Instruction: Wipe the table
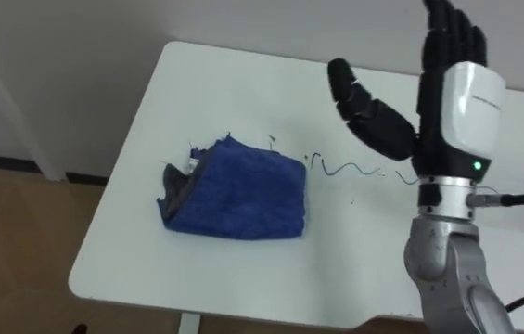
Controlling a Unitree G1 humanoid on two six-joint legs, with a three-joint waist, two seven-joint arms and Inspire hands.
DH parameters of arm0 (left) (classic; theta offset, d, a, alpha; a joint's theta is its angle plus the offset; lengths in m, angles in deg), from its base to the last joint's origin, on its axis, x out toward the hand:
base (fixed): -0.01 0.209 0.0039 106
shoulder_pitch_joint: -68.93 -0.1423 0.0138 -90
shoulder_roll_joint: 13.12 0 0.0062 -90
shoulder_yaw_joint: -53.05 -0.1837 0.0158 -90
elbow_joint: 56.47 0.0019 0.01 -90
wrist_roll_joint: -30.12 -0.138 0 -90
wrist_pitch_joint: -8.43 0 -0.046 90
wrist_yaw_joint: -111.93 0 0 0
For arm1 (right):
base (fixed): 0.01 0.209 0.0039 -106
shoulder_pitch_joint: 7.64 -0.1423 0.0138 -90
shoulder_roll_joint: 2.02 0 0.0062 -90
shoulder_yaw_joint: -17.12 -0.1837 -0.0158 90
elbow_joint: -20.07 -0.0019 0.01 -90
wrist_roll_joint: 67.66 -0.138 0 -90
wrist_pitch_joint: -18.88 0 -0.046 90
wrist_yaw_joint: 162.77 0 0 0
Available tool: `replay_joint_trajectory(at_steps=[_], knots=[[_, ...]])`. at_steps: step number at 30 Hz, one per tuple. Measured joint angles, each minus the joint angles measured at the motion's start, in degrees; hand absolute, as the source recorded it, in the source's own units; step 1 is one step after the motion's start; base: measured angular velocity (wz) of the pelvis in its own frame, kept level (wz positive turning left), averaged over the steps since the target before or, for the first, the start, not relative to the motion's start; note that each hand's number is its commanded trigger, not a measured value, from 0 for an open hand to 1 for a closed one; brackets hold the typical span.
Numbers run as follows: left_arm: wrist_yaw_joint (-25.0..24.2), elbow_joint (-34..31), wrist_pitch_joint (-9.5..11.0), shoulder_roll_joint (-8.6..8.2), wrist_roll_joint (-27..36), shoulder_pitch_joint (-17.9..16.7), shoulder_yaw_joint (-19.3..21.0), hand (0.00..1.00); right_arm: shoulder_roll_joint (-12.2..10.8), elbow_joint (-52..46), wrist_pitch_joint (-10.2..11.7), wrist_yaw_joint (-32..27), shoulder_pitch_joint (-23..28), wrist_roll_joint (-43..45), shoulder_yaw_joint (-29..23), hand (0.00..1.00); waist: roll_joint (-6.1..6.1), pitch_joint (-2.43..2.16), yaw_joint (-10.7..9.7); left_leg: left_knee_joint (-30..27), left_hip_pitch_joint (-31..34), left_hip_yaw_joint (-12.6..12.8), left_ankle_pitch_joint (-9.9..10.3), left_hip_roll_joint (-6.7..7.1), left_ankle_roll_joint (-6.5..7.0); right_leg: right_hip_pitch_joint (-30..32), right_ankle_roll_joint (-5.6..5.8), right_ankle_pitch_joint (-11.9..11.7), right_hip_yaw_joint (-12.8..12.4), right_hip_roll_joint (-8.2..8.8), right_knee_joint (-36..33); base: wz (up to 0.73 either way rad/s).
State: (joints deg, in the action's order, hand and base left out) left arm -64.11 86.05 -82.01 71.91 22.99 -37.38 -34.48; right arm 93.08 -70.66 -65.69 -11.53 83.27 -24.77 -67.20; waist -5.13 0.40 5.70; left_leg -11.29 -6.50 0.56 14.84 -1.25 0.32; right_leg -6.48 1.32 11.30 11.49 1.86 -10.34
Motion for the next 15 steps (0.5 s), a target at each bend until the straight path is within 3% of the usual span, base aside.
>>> replay_joint_trajectory(at_steps=[7,15], knots=[[-1.29,0.46,0.04,0.29,-0.65,1.13,-1.59,0.0,0.15,1.14,0.01,4.01,-0.38,6.65,6.77,0.0,-0.05,-0.02,2.06,-0.13,1.77,-1.77,-0.18,0.12,-0.23,0.08,0.0,0.0,1.68,-0.03,0.93,0.14],[-1.33,0.48,0.55,0.73,-0.97,1.4,-1.6,0.0,1.38,3.85,0.44,7.04,-0.32,10.01,10.9,0.0,-0.35,-0.18,2.68,0.07,1.98,-4.25,-0.27,0.18,-0.33,-0.23,-0.01,0.0,2.84,-0.08,0.91,0.16]])
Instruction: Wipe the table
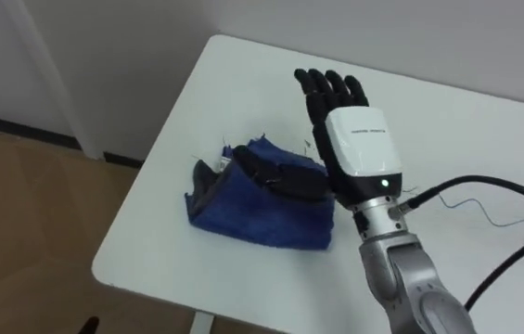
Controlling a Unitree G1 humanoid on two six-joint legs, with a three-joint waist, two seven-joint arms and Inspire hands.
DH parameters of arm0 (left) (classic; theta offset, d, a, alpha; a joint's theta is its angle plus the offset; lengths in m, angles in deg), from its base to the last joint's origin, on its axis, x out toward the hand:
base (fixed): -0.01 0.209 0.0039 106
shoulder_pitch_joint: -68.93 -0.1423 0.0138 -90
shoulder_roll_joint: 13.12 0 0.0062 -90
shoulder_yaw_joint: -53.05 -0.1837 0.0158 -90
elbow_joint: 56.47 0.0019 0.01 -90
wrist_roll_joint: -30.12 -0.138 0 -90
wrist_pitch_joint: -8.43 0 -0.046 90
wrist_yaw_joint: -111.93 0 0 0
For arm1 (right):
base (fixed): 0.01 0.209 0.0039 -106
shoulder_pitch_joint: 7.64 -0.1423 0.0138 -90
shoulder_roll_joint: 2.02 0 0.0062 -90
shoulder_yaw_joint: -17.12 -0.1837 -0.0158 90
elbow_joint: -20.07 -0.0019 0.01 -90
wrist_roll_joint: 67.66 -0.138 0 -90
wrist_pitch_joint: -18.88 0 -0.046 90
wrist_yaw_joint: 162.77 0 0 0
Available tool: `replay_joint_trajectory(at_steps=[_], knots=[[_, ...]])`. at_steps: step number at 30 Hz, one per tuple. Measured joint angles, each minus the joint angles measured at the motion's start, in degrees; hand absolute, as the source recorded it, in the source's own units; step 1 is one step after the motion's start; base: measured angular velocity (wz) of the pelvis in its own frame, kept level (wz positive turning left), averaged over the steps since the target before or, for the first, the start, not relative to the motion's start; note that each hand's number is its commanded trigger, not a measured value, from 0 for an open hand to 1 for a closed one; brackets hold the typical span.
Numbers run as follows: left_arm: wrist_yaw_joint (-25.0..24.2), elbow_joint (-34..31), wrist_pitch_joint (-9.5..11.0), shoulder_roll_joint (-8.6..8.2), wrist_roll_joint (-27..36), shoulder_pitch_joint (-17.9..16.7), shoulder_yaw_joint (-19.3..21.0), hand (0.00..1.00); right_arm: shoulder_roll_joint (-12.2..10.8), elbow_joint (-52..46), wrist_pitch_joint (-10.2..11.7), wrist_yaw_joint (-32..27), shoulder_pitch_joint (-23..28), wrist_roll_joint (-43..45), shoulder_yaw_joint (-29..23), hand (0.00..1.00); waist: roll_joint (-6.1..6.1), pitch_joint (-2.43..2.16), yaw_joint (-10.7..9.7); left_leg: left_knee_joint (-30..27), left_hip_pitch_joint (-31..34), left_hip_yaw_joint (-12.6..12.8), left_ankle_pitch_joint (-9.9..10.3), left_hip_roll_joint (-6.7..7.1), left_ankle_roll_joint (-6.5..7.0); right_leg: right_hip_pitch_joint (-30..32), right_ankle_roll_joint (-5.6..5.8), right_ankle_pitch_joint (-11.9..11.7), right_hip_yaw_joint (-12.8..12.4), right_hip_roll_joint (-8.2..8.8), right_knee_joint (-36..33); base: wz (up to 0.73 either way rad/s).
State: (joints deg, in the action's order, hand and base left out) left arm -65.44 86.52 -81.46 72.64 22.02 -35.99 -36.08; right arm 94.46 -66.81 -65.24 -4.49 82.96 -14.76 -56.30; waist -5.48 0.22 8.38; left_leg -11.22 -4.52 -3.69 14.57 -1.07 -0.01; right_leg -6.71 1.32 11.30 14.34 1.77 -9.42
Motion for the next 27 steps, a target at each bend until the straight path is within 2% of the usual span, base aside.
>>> replay_joint_trajectory(at_steps=[4,9,11,12,13,14,15,16,17,18,19,20,21,23,24,26,27], knots=[[0.18,-0.01,0.31,0.88,-0.65,-0.26,-1.66,0.0,0.51,3.28,0.39,2.34,0.1,1.23,4.0,0.0,-0.58,-0.19,0.85,0.11,-0.27,-1.44,-0.11,-0.05,-0.17,-0.16,0.0,0.0,0.18,-0.11,-0.03,0.03],[0.15,-0.02,0.35,0.87,-2.29,0.19,-2.45,0.0,1.04,5.29,0.67,4.37,0.65,2.03,6.1,0.0,-0.8,-0.04,1.19,0.45,-0.19,-1.84,-0.11,-0.1,-0.17,-0.15,0.0,0.0,1.14,-0.09,-0.08,0.06],[0.2,-0.06,0.34,1.01,-2.86,0.69,-3.04,0.0,1.07,7.37,0.75,4.2,0.69,2.01,6.3,0.0,-0.75,-0.01,1.28,0.48,-0.27,-2.94,-0.11,-0.07,-0.16,-0.12,0.0,0.0,1.49,-0.08,-0.48,0.11],[0.25,-0.05,0.34,1.01,-2.9,0.77,-3.66,0.0,1.06,9.53,0.87,4.14,0.71,2.0,6.31,0.0,-0.43,0.22,1.34,0.58,-0.77,-5.32,-0.17,-0.25,-0.09,0.66,-0.01,0.06,1.49,-0.18,-2.07,-0.05],[0.25,-0.07,0.41,1.03,-2.88,1.26,-4.15,0.0,1.02,11.82,0.93,4.13,0.7,1.95,6.31,0.0,-0.04,0.43,1.93,0.52,-1.22,-9.01,-0.21,-1.09,-0.06,2.34,-0.2,1.2,0.84,-0.63,-4.06,-0.2],[0.3,-0.07,0.48,1.26,-2.91,1.37,-4.14,0.0,0.92,12.51,0.98,4.15,0.64,1.95,6.31,0.0,-0.14,0.36,2.4,0.49,-1.15,-11.28,-0.21,-1.29,-0.06,3.6,-0.37,1.36,-1.39,-1.64,-2.91,-0.62],[0.37,0.01,0.5,1.88,-3.55,1.45,-3.63,0.0,0.91,12.82,1.28,4.15,-0.08,2.05,6.56,0.0,-0.88,0.45,2.88,0.42,-0.46,-13.32,-0.11,-1.46,-0.23,6.28,-2.84,-1.89,-4.61,-3.24,2.77,-0.5],[0.37,1.05,0.29,1.6,-4.71,1.36,-3.34,0.0,1.42,13.03,1.58,3.97,-0.14,2.48,7.02,0.0,-0.13,0.29,1.4,0.02,0.6,-11.93,0.18,-2.42,-2.16,6.35,-3.93,-4.68,-2.85,-3.77,1.61,-0.23],[0.31,1.3,0.27,1.65,-5.25,0.88,-3.38,0.0,1.55,13.27,1.57,3.81,0.21,2.43,7.03,0.0,-0.29,0.29,0.33,-0.13,1.01,-9.83,0.01,-2.35,-2.89,6.19,-3.96,-4.7,-2.75,-3.43,1.37,0.43],[0.06,2.01,0.29,1.61,-5.52,1.72,-3.57,0.0,1.97,14.69,1.48,3.59,0.54,2.31,6.92,0.0,-0.84,0.49,-1.06,1.5,1.92,-5.08,-0.89,-2.25,-3.39,5.45,-3.92,-4.68,-4.19,-2.89,1.42,0.67],[-0.18,2.18,0.29,1.72,-5.5,2.98,-4.06,0.0,2.27,15.64,1.41,3.55,0.52,1.95,6.7,0.0,-0.9,0.49,-1.32,3.92,3.81,-1.75,-3.24,-1.87,-0.86,5.1,-3.73,-4.57,-6.59,-2.62,1.44,0.62],[-0.37,2.21,0.29,2.06,-5.49,3.37,-4.14,0.0,1.96,16.04,1.2,3.56,0.52,1.87,6.73,0.0,-1.69,0.44,-1.26,3.57,4.06,-0.53,-4.43,-1.47,-0.9,4.84,-3.31,-4.31,-7.0,-2.17,1.46,0.43],[-0.55,2.26,0.28,2.35,-5.51,3.44,-4.58,0.0,2.18,16.68,1.13,3.69,0.54,2.5,6.63,0.0,-1.96,0.35,-0.77,3.5,2.8,0.15,-5.14,-1.17,-0.86,4.34,-2.82,-4.04,-6.56,-1.9,1.4,0.11],[-0.9,2.35,0.2,2.35,-5.67,3.39,-5.3,0.0,2.44,17.66,1.26,3.74,0.82,3.3,6.42,0.0,-2.26,0.26,0.31,3.46,1.28,0.25,-5.12,-0.62,-0.83,3.29,-2.72,-3.99,-6.21,-1.97,1.58,-0.09],[-1.2,2.38,0.2,2.21,-6.05,2.91,-5.61,0.0,2.51,17.55,1.26,3.75,0.84,3.32,6.35,0.0,-2.03,0.39,0.51,3.46,0.92,0.27,-5.09,-0.11,-0.79,2.65,-2.68,-3.96,-5.88,-1.84,1.8,-0.05],[-1.93,2.38,0.19,2.09,-6.14,2.73,-5.62,0.0,2.54,17.08,1.27,3.75,0.84,3.31,6.33,0.0,-1.64,0.51,0.35,3.48,1.11,0.46,-5.05,0.04,-0.72,2.46,-2.67,-3.96,-5.41,-1.66,1.67,0.0],[-2.17,2.38,0.17,2.09,-6.13,2.76,-5.61,0.0,2.53,17.04,1.47,3.75,0.83,3.29,6.3,0.0,-1.32,0.73,0.11,3.47,1.33,0.69,-4.97,0.1,-0.58,2.68,-2.58,-3.9,-5.48,-1.58,1.67,0.0]])
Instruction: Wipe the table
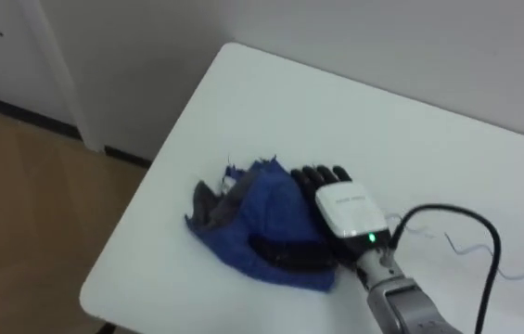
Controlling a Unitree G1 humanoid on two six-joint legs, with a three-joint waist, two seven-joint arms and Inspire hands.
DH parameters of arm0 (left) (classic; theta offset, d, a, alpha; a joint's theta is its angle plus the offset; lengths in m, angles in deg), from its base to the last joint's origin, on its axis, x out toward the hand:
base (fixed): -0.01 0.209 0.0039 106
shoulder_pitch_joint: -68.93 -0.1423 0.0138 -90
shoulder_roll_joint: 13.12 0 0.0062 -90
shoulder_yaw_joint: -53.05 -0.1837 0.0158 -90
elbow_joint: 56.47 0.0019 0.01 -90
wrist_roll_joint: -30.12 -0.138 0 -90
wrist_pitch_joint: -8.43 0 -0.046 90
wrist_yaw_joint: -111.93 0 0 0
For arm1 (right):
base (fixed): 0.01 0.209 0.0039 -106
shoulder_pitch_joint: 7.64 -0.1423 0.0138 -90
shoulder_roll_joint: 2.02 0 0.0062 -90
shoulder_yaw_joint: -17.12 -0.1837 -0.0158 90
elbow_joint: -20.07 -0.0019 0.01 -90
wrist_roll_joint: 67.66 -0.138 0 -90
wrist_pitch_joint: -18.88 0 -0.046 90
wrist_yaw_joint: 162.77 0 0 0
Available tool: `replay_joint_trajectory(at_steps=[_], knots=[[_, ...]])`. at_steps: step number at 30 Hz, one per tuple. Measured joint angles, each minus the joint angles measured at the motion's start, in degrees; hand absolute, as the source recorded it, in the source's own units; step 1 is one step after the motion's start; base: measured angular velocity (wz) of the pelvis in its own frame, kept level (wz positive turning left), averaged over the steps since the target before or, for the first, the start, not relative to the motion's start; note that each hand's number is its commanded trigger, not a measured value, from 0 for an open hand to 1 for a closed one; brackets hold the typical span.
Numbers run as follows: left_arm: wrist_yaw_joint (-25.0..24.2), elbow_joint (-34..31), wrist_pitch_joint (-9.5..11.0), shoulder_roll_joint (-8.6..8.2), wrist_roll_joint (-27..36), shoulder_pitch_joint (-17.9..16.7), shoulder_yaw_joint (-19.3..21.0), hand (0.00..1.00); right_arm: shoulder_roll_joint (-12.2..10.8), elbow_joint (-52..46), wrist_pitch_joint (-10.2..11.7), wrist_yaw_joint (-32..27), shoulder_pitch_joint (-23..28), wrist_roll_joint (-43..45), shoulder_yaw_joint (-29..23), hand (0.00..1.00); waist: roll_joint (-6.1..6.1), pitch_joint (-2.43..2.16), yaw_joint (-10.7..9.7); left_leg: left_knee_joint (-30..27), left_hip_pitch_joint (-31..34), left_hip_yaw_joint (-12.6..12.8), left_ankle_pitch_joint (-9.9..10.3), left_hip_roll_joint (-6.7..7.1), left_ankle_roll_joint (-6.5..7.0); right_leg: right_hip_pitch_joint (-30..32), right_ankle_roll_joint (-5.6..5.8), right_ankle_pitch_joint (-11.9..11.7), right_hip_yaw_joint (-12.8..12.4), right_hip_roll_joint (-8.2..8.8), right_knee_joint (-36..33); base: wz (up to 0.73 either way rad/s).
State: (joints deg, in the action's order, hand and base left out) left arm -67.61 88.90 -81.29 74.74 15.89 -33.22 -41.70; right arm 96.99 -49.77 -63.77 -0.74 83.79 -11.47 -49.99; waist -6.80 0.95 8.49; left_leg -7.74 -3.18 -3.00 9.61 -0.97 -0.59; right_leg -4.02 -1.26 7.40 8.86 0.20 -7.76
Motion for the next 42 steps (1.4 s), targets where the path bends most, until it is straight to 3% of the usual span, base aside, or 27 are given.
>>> replay_joint_trajectory(at_steps=[2,6,12,21,29,42], knots=[[-0.15,0.0,0.0,-0.06,0.0,0.07,0.02,0.0,0.0,-0.2,0.21,0.0,0.0,0.0,-0.35,0.0,0.3,0.12,-0.08,-0.05,0.36,0.53,0.01,0.45,0.03,0.27,0.75,0.48,-0.03,0.46,0.04,-0.02],[-0.22,-0.26,0.0,-1.09,-0.02,0.14,0.08,0.0,-0.01,-0.2,0.22,0.36,0.02,0.0,-1.65,0.0,1.69,-0.63,-0.31,-0.08,0.92,0.99,0.19,0.86,0.38,0.83,1.09,0.75,0.07,0.72,0.05,-0.05],[-0.19,-0.05,0.02,-1.31,0.28,1.1,0.07,0.0,-0.01,-0.2,0.22,0.55,0.11,-0.06,-1.7,0.0,1.18,-0.95,-0.4,-0.46,0.94,1.2,0.15,0.87,0.5,0.66,0.57,1.51,-0.12,0.66,-0.02,0.0],[-0.11,-0.12,0.02,-1.43,0.07,0.97,0.11,0.0,-0.01,-0.31,0.16,0.55,1.71,0.63,-2.49,0.0,0.88,-0.95,-0.42,-0.52,0.55,1.19,0.15,0.89,0.5,0.11,0.53,1.69,0.01,0.67,0.02,0.0],[0.07,-0.33,0.01,-1.42,0.0,0.46,0.32,0.0,-0.2,-2.06,0.26,0.35,2.75,3.45,-4.44,0.0,0.26,-0.62,-0.55,-0.51,0.66,1.24,0.16,0.89,0.49,0.13,0.62,1.76,-0.02,0.7,0.18,0.0],[0.03,-0.02,0.1,-1.39,0.34,0.54,0.07,0.0,-0.69,-5.22,1.44,-3.14,3.14,2.36,-4.4,0.0,0.16,-0.66,-0.26,-0.55,0.09,1.43,0.16,0.88,0.49,-0.28,0.62,1.76,-0.12,0.73,-0.05,0.0]])
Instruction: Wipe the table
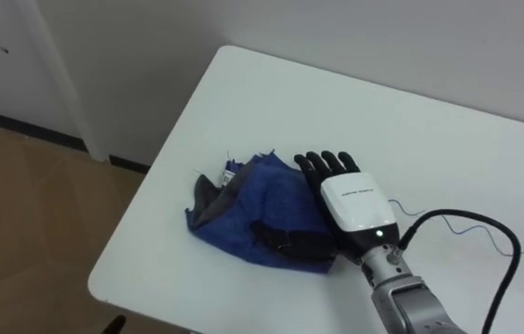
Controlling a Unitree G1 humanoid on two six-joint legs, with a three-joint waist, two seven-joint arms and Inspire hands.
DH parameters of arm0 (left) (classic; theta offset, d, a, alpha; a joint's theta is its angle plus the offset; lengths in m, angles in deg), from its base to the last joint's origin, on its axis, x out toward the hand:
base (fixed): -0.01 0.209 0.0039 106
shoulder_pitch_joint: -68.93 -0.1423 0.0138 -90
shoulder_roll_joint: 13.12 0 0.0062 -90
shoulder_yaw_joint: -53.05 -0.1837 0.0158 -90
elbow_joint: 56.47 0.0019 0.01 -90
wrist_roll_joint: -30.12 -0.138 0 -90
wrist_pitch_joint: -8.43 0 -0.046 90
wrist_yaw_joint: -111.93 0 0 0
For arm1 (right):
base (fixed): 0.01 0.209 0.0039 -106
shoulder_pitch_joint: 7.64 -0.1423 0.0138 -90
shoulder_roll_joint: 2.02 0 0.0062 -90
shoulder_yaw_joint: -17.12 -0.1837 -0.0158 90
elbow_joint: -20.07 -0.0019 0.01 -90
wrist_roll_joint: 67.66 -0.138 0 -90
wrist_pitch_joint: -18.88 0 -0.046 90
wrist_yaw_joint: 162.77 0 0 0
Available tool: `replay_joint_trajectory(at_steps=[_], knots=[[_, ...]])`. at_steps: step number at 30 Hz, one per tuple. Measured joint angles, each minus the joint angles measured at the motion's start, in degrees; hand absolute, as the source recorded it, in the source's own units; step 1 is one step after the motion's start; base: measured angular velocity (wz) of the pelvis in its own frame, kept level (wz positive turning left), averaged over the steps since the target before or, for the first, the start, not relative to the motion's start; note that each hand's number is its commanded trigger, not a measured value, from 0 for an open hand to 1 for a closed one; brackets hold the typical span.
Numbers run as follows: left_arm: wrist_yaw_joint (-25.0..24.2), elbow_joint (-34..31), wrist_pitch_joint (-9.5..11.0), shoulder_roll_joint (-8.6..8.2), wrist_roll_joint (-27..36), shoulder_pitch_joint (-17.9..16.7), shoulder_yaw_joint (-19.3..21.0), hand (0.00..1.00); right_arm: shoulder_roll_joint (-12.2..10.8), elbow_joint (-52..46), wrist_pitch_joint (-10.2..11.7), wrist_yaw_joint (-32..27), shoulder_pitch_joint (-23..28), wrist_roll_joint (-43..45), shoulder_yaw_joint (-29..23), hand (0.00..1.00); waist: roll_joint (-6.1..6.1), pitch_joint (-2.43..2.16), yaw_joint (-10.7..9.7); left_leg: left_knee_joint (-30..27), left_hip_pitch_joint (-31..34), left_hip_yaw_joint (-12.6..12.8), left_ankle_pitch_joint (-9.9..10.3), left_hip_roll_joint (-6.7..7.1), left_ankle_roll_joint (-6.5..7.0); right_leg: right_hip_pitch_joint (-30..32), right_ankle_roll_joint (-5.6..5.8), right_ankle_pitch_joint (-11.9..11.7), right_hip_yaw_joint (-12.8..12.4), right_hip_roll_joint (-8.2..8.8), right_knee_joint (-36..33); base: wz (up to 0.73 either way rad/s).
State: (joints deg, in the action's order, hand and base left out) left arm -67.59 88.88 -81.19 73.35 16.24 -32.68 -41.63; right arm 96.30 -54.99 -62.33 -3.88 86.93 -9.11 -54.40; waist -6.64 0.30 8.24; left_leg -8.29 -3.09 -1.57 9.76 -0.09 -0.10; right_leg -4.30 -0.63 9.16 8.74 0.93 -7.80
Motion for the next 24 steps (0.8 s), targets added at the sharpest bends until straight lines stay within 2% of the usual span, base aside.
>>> replay_joint_trajectory(at_steps=[8,13,24], knots=[[0.09,0.0,0.0,-0.02,-0.25,-0.84,0.01,0.0,-0.95,-0.19,-0.04,-0.01,0.0,0.0,0.0,0.0,0.07,0.07,0.08,0.08,-0.51,-0.03,0.08,-0.02,0.05,-0.53,-0.04,0.13,0.17,-0.01,0.13,0.0],[0.09,-0.19,-0.02,0.04,-0.35,-1.1,0.01,0.0,-0.96,-3.25,-0.04,-0.03,0.01,0.05,0.07,0.0,0.51,0.31,-0.05,0.08,-0.49,0.06,0.3,-0.03,0.14,-0.47,-0.04,0.13,0.17,-0.02,0.14,0.0],[0.04,-0.31,-0.02,0.0,-0.3,0.09,-0.09,0.0,-0.94,-1.77,-0.64,2.63,1.22,0.15,3.27,0.0,1.86,0.04,0.1,0.02,-0.15,0.01,0.49,-0.11,0.22,-0.45,-0.04,0.13,0.85,0.02,-0.15,0.0]])
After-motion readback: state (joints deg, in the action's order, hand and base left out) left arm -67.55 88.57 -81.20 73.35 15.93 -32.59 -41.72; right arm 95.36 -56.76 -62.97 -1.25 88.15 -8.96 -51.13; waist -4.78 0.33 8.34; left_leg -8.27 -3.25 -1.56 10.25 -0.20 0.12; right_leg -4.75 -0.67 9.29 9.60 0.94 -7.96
